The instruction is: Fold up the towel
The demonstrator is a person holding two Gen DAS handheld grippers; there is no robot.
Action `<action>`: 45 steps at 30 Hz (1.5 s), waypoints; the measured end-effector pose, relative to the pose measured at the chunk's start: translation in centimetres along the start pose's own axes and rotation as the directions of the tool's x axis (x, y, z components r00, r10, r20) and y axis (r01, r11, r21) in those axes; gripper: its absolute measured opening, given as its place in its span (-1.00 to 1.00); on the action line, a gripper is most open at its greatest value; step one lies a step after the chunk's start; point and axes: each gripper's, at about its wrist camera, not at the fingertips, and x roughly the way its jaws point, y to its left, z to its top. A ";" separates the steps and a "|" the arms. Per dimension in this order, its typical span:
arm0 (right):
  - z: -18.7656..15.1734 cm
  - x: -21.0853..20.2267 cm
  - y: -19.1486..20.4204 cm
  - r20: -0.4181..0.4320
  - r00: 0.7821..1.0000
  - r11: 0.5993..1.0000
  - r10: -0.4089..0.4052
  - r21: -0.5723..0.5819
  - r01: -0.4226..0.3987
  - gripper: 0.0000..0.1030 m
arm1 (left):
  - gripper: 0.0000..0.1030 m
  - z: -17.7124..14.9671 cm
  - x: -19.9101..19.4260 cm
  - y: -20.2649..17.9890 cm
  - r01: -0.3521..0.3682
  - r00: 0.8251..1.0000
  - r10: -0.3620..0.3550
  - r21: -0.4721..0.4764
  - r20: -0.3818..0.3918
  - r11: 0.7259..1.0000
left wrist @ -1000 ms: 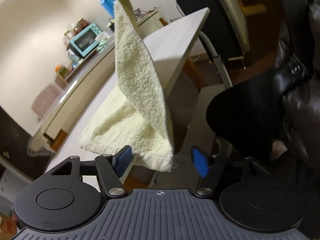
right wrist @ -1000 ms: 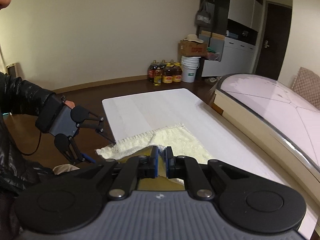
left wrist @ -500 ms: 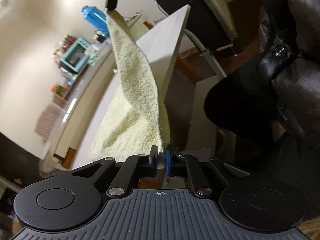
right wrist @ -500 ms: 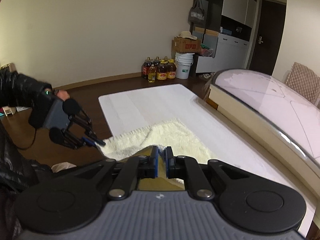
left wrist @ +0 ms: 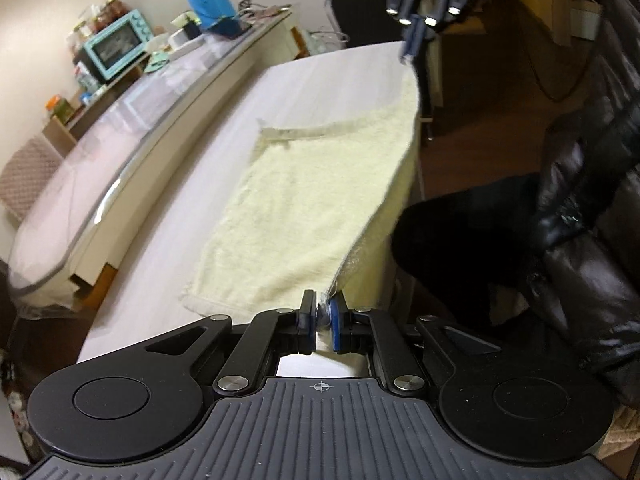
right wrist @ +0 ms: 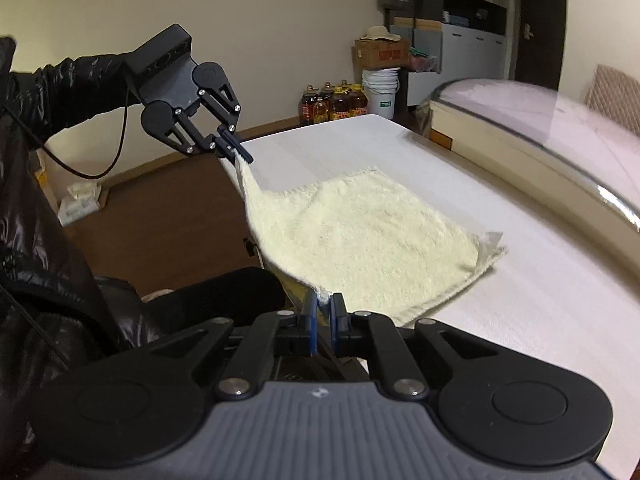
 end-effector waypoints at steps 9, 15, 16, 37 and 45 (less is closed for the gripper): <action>2.0 0.1 -7.8 0.085 0.995 0.981 0.060 0.178 -0.075 -0.87 | -0.86 1.7 2.4 6.7 0.004 1.000 -0.005 -0.160 -0.005 0.987; 3.0 1.6 -13.6 0.089 0.995 0.936 0.041 0.345 -0.069 -0.87 | -0.86 2.2 4.8 11.3 0.012 0.999 -0.025 -0.263 -0.048 0.965; 2.9 1.9 -14.3 0.089 0.995 0.929 0.041 0.363 -0.071 -0.87 | -0.86 2.1 5.3 12.2 0.012 0.998 -0.029 -0.288 -0.056 0.958; 0.3 6.3 -20.3 -0.024 1.000 0.855 0.002 0.518 0.011 -0.87 | -0.85 0.2 11.1 15.7 -0.003 0.990 -0.056 -0.420 -0.128 0.907; -0.6 5.8 -20.3 -0.053 0.998 0.855 -0.029 0.515 0.052 -0.85 | -0.48 -0.6 11.4 15.7 -0.035 0.987 -0.041 -0.461 -0.155 0.887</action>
